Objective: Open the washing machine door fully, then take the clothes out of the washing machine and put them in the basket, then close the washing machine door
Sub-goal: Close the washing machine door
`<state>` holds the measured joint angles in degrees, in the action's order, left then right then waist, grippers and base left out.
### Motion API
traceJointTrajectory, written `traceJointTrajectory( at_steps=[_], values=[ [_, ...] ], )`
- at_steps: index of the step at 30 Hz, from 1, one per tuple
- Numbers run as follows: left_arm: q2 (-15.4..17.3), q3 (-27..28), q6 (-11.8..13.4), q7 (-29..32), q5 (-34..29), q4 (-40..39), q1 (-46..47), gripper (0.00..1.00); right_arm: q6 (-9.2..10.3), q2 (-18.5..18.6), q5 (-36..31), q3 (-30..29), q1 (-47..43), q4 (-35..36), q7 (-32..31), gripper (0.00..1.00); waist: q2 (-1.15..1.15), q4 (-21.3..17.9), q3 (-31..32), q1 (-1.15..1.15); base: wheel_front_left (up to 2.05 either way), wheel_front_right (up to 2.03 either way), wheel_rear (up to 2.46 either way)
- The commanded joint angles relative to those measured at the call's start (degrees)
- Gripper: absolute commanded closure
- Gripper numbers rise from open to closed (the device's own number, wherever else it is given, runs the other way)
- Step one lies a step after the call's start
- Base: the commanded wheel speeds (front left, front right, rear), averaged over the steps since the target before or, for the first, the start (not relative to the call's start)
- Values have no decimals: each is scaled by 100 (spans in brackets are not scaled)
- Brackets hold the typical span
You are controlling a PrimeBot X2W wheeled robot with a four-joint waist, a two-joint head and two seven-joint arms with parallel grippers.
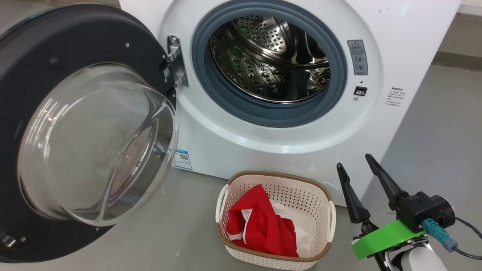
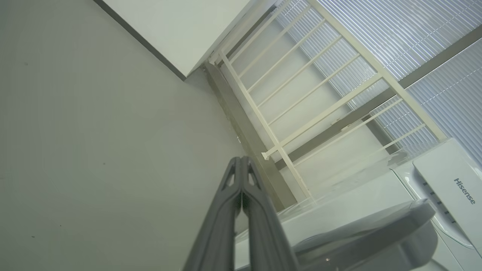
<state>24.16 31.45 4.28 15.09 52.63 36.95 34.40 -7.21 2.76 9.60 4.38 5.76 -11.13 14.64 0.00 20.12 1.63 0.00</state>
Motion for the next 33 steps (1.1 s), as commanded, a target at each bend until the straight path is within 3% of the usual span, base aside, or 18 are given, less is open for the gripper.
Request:
traceJointTrajectory(
  at_steps=[1, 7, 17, 33],
  values=[
    [396, 54, -94, 128, 78, -52, 207, 100, -28, 11, 15, 121, 98, 148, 36, 0, 0, -20, -5, 0, 0, 0, 0],
    [481, -109, -322, 691, 215, 280, 191, 100, -28, 11, 15, 120, 82, 141, 36, 0, 0, -75, 6, 0, 0, 0, 0],
    [429, -157, -409, 1255, 455, 392, 108, 100, -28, 11, 16, 101, 34, 171, 36, 0, 0, -83, 45, 0, 0, 0, 0],
    [-207, 66, -323, 2080, 1169, -373, -407, 100, -28, 11, 71, 98, -56, 211, 36, 0, 0, 28, 80, 0, 0, 0, 0]
  ],
)
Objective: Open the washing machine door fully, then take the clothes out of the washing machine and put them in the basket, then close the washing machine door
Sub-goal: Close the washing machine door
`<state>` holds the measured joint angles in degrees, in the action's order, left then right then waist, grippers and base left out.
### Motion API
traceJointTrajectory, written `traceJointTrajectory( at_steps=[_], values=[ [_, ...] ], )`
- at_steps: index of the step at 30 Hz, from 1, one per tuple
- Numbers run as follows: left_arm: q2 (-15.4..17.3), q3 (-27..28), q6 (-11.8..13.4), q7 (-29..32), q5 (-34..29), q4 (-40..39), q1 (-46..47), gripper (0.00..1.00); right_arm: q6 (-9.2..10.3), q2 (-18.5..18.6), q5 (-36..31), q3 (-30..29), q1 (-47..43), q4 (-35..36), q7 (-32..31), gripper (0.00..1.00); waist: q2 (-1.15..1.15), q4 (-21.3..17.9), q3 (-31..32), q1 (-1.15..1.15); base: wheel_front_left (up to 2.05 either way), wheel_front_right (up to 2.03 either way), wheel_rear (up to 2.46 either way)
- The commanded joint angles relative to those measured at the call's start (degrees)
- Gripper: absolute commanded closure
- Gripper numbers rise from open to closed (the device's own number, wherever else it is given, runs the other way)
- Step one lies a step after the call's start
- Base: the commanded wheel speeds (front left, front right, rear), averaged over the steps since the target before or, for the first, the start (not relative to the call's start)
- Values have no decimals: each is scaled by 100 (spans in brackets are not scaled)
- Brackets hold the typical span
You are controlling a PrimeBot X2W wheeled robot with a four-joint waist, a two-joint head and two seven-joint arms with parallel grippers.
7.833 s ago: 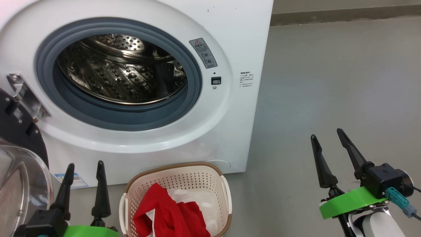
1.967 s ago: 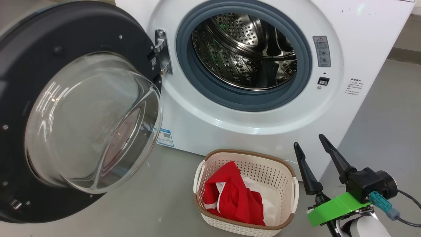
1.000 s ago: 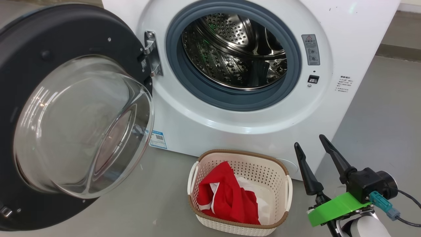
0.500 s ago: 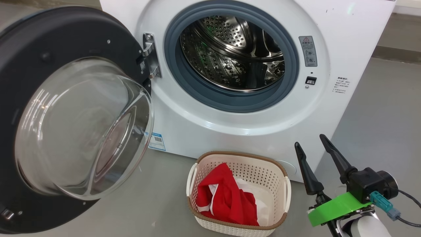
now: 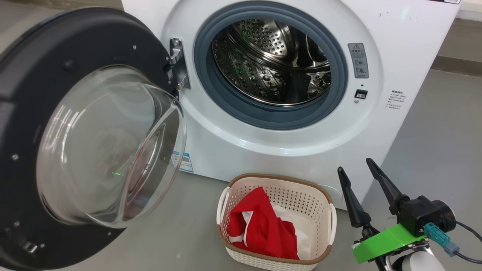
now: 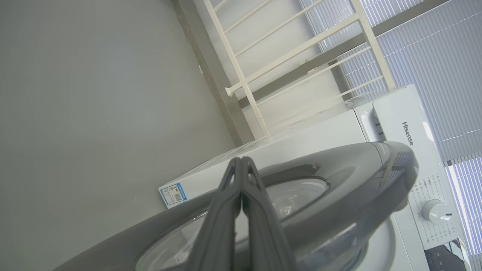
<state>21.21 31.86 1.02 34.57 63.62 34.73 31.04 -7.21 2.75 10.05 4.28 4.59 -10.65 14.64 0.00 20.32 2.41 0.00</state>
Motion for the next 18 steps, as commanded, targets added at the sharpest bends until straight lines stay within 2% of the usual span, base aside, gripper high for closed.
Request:
traceJointTrajectory(
  at_steps=[1, 10, 18],
  values=[
    [34, 30, 10, 167, 105, -223, -115, 100, -28, 12, 29, 108, 58, 163, 36, 0, 0, 17, 4, 0, 0, 0, 0],
    [-387, 62, 118, 391, 340, -1000, -475, 100, -28, 12, 57, 128, 11, 161, 36, 0, 0, 109, 31, 0, 0, 0, 0],
    [-873, 66, 485, 642, 600, -1886, -726, 100, -28, 12, 62, 135, 11, 177, 36, 0, 0, 149, 0, 0, 0, 0, 0]
  ],
)
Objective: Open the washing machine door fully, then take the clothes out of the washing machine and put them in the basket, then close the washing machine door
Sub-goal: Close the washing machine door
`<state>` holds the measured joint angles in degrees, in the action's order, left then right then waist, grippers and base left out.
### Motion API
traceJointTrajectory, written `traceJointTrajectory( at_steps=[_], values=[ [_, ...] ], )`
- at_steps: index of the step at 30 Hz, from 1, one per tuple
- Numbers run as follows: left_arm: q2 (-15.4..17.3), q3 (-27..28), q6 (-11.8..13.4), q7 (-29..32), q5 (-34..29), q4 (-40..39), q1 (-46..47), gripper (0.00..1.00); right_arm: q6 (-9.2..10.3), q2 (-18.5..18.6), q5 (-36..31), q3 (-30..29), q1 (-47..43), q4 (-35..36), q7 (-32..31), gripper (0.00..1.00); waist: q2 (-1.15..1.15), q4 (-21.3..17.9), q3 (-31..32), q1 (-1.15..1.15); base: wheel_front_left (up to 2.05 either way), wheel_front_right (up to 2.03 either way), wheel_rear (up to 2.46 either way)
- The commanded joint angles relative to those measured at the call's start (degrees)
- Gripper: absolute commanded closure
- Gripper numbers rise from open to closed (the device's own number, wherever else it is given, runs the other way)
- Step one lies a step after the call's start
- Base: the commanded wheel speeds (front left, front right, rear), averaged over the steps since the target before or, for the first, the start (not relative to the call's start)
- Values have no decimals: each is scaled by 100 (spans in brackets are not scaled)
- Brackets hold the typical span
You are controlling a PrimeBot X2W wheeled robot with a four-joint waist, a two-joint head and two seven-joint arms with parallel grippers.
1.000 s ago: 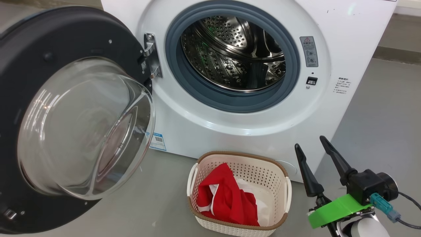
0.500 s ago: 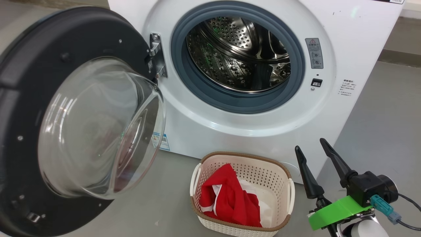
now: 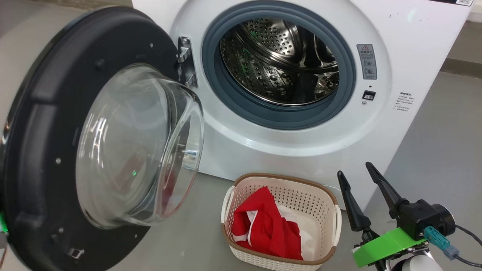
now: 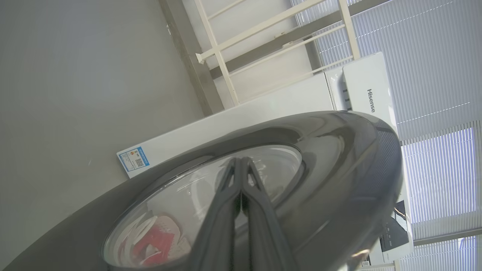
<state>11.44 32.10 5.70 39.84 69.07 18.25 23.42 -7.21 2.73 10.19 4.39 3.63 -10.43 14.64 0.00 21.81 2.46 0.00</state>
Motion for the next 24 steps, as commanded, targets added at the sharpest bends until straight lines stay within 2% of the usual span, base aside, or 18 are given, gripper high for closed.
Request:
traceJointTrajectory(
  at_steps=[1, 12, 24],
  values=[
    [46, 25, 51, 145, 76, -353, 5, 100, -28, 15, 49, 130, 109, 155, 36, 0, 0, -2, -12, 0, 0, 0, 0],
    [-477, -165, 295, 328, 182, -1455, -411, 100, -28, 15, 88, 143, 133, 148, 36, 0, 0, -121, -74, 0, 0, 0, 0],
    [-797, -648, 434, 265, 266, -2515, -915, 100, -28, 15, 115, 108, 170, 163, 36, 0, 0, -218, -159, 0, 0, 0, 0]
  ],
)
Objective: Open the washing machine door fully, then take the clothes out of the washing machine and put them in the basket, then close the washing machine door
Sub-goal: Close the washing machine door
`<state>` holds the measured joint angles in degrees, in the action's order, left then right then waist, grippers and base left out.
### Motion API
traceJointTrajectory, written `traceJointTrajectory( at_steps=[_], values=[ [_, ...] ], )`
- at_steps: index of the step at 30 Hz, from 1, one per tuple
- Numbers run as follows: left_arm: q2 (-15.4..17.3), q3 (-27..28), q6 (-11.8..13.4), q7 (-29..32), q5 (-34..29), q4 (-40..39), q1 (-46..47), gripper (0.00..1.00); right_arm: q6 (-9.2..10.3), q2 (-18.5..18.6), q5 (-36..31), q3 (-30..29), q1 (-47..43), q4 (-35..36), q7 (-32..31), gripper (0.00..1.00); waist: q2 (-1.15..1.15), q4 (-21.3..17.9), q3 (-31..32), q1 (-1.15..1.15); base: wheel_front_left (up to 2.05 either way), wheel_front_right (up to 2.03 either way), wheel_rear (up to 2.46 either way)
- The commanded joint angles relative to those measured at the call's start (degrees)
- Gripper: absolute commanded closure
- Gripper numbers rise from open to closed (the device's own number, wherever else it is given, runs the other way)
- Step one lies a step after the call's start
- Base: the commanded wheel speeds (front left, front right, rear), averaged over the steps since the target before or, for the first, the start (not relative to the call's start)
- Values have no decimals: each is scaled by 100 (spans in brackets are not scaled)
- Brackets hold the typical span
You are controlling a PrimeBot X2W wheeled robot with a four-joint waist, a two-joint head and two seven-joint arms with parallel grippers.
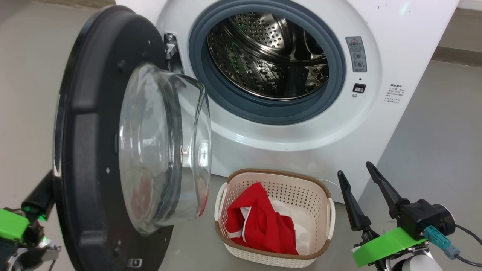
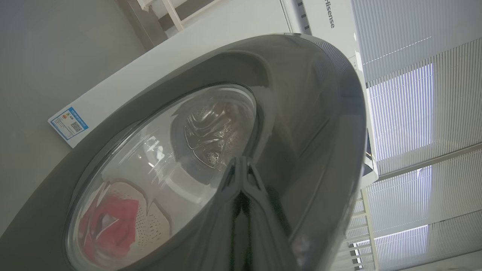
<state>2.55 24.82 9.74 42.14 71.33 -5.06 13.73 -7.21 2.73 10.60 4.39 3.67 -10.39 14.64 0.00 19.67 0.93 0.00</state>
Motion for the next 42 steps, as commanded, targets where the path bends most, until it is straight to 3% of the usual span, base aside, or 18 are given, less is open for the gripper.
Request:
traceJointTrajectory(
  at_steps=[1, 19, 42],
  values=[
    [80, 35, 44, 18, 70, -243, 18, 100, -28, 15, 73, 106, 172, 160, 36, 0, 0, -14, -17, 0, 0, 0, 0],
    [34, -924, 181, -864, 971, -1007, -608, 100, -28, 15, 67, 93, 293, 117, 36, 0, 0, -433, -201, 0, 0, 0, 0],
    [33, -1747, 185, -1641, 1865, -1091, -732, 100, -28, 15, 62, 64, 429, 54, 36, 0, 0, -1060, -454, 0, 0, 0, 0]
  ],
)
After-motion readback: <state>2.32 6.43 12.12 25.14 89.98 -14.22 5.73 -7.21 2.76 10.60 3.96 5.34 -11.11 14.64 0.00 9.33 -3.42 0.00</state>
